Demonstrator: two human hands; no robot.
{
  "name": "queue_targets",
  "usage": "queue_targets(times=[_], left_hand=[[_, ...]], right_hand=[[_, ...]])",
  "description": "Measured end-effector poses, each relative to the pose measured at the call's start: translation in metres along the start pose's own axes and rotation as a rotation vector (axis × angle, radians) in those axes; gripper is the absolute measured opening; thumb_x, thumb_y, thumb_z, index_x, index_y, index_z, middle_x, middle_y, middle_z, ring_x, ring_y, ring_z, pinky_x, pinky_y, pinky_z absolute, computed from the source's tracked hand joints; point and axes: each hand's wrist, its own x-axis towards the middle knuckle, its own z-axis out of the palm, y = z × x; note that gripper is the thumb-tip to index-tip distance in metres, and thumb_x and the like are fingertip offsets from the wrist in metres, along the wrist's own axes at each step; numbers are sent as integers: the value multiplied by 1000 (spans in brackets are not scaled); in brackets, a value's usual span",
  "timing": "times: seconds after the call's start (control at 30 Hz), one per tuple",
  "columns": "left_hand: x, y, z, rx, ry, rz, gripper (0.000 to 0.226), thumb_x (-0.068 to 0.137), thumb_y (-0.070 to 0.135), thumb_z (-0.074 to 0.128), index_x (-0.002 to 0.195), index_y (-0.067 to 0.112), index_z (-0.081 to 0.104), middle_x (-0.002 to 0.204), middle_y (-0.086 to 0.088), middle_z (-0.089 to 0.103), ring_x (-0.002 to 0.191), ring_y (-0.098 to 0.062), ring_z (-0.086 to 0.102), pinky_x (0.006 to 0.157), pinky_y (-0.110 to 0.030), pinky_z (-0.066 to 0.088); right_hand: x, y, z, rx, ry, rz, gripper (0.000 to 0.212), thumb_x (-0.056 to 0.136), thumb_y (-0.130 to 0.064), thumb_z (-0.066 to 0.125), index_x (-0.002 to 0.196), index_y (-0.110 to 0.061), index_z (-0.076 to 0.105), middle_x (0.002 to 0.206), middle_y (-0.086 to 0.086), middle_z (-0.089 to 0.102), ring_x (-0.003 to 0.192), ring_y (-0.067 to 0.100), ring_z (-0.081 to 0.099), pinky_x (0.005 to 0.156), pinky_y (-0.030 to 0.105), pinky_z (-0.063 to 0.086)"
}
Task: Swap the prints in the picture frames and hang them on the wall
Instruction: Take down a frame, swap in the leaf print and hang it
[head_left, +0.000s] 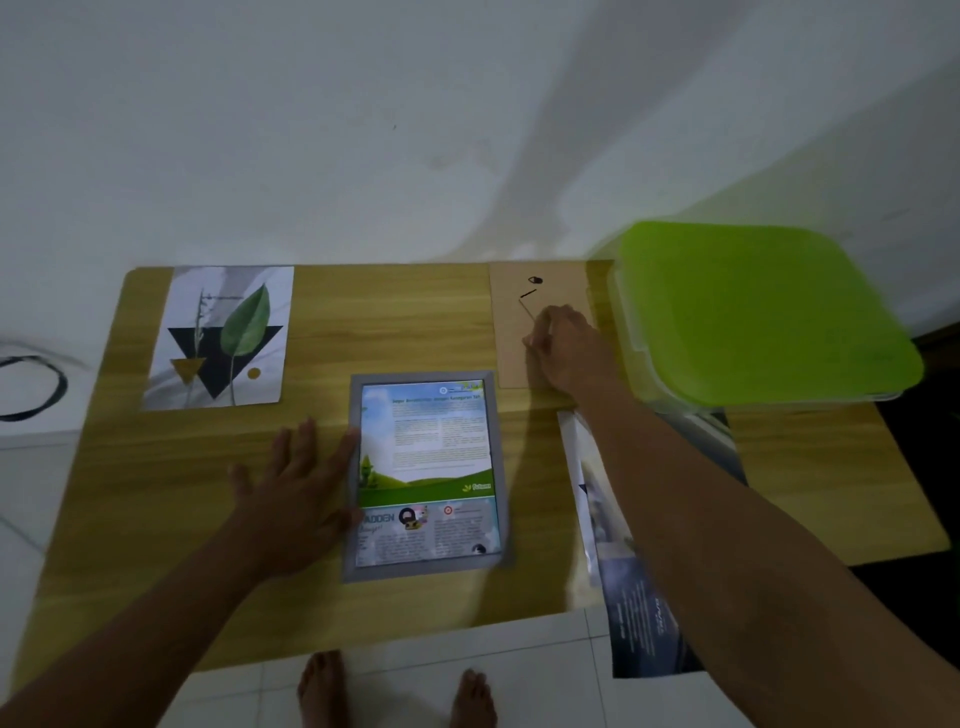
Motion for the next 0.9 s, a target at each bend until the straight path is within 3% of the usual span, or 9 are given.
queue_targets(times=[0.1,0.2,0.37,0.5,0.67,0.77,0.9], left_hand=[[0,0,1,-7,12,-1,89,87,71,38,137,49,-32,152,-3,-38,145,-31,-25,110,-71,4],[0,1,0,-2,7,-9,89,88,71,38,136,47,-33,154,-5,-35,145,-32,-24,110,-71,5],[-1,4,-3,-8,-8,-19,91,87,73,38,142,47,-29,157,-6,-32,145,-34,-24,109,-72,5],[-3,4,-4,-41,7,-10,90,87,70,42,146,48,-22,157,-6,-31,145,-34,-24,108,-74,2],[-3,3,-2,-26,34,-22,88,87,71,43,145,50,-20,159,-5,-28,146,-34,-21,108,-73,1],[-5,4,-4,-36,38,-24,89,88,68,46,146,49,-18,160,-5,-25,147,-34,-19,108,-73,2],[-7,13,-5,-65,95,-45,86,89,67,44,150,45,-11,161,-8,-19,148,-36,-16,110,-72,4]], right_hand=[[4,4,-2,-18,-41,-13,28,95,-41,57,106,-15,54,129,14,54,123,32,50,94,47,47],[-1,-1,-5,-82,-70,-31,39,97,-41,56,121,-11,49,135,16,48,126,35,44,98,47,42],[-43,-34,5,-16,-76,-99,57,101,-42,44,147,-10,32,156,18,29,146,33,24,116,54,25],[-100,-67,17,19,-145,-263,57,101,-40,45,149,-13,31,154,10,33,143,29,30,114,47,27],[-133,-72,41,-166,-340,-322,95,89,-73,41,158,-18,6,165,8,-1,152,26,-3,119,56,10],[-137,-72,49,-109,-349,-307,98,89,-71,47,158,-22,-1,165,6,-8,152,24,-9,119,58,4],[-141,-74,53,-10,-297,-297,93,90,-60,55,158,-23,3,166,5,0,152,24,-5,119,57,3]])
